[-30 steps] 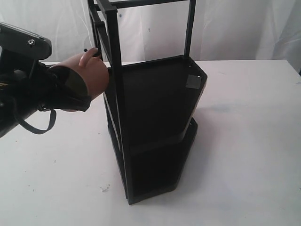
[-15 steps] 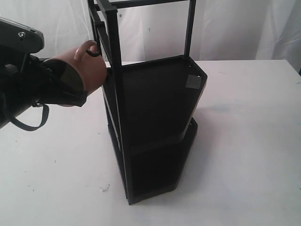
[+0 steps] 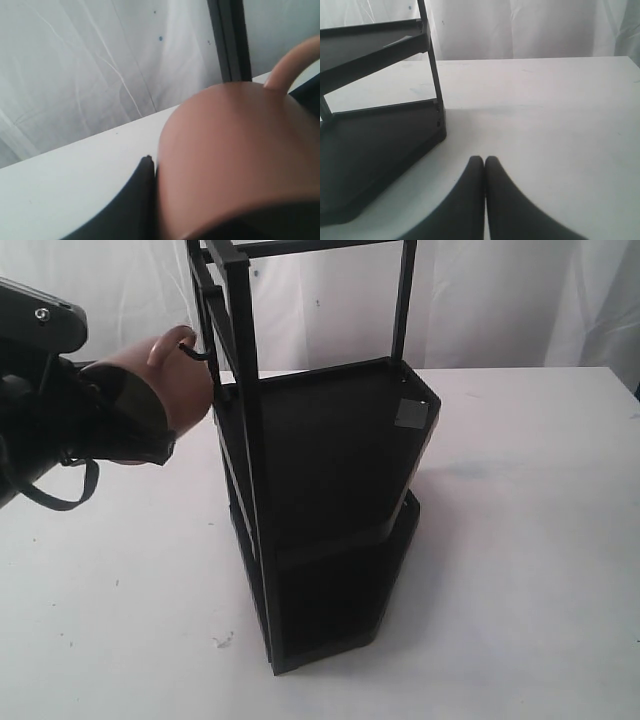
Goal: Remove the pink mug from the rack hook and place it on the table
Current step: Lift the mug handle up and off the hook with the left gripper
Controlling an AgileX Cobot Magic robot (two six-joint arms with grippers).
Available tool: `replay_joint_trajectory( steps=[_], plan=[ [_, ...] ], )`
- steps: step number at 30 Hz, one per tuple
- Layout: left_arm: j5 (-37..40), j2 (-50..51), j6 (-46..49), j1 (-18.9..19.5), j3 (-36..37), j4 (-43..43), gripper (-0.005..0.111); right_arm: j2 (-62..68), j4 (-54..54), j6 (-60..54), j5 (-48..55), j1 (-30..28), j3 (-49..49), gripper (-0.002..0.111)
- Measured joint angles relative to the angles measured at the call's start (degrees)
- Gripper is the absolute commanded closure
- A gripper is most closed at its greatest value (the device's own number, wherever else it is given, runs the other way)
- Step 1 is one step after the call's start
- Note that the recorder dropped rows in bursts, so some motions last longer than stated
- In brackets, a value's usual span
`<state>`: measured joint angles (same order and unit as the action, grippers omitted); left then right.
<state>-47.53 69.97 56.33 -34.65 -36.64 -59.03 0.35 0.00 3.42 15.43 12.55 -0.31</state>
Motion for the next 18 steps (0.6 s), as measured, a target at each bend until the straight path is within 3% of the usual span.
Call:
replay_joint_trajectory(
  steps=[10, 18],
  plan=[
    [-0.95, -1.99, 5.89, 0.00, 0.00, -5.03, 0.107, 0.00, 0.00, 0.00, 0.00, 0.00, 0.00, 0.108],
    [1.72, -3.97, 20.52, 0.00, 0.00, -19.30, 0.107, 0.00, 0.00, 0.00, 0.00, 0.00, 0.00, 0.108]
  ],
)
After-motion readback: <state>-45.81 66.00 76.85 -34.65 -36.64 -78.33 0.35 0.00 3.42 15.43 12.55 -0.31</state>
